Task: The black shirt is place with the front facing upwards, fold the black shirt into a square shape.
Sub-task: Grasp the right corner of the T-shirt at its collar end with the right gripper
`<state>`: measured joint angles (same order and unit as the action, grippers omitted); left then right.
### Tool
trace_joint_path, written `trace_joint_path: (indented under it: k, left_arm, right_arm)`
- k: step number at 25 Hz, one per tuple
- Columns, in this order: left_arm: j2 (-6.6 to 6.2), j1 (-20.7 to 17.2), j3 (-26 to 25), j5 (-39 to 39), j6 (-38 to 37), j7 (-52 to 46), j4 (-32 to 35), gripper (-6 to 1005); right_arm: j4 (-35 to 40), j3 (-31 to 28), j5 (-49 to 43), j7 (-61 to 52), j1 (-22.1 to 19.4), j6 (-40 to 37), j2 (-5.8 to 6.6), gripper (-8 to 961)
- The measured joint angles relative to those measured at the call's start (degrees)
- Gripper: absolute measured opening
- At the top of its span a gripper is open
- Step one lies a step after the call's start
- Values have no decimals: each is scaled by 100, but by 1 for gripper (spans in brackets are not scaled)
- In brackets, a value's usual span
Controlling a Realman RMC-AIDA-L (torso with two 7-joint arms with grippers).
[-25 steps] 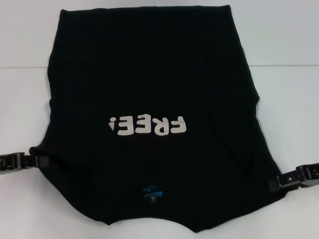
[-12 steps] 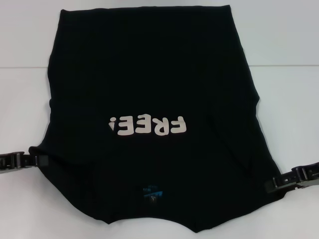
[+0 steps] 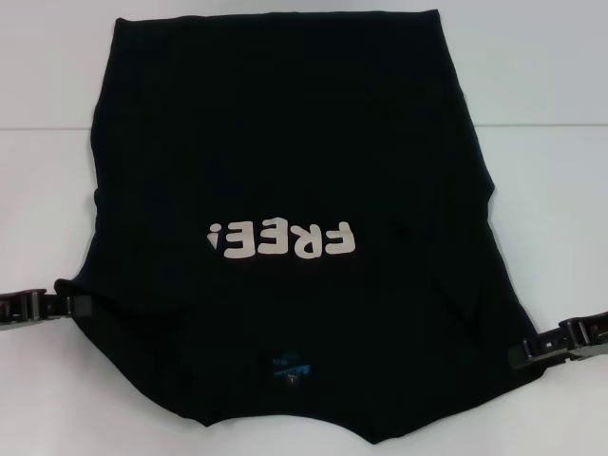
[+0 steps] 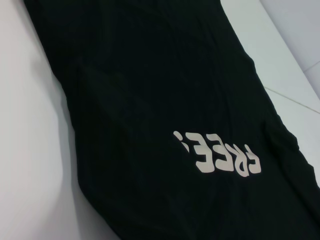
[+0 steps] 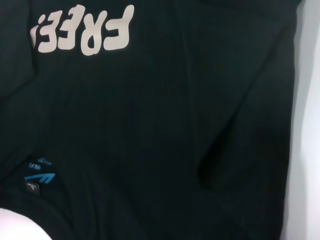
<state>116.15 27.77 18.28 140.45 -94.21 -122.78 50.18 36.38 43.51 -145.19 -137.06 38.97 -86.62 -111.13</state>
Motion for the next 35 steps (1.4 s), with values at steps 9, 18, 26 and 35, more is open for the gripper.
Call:
trace_joint_path:
  k: [9, 18, 26, 35]
  left_arm:
    - [4, 8, 0, 0, 0, 0, 0, 32]
    - [2, 16, 1, 0, -1, 0, 0, 32]
    - [-4, 18, 1, 0, -1, 0, 0, 33]
    - [-14, 32, -2, 0, -1, 4, 0, 33]
  right_arm:
    - [-196, -13, 40, 21, 94, 3, -42, 767]
    - [-223, -45, 53, 69, 232, 85, -145, 768]
    - [-360, -15, 53, 74, 330, 217, -172, 767]
    - [-377, -44, 58, 83, 411, 226, -194, 765]
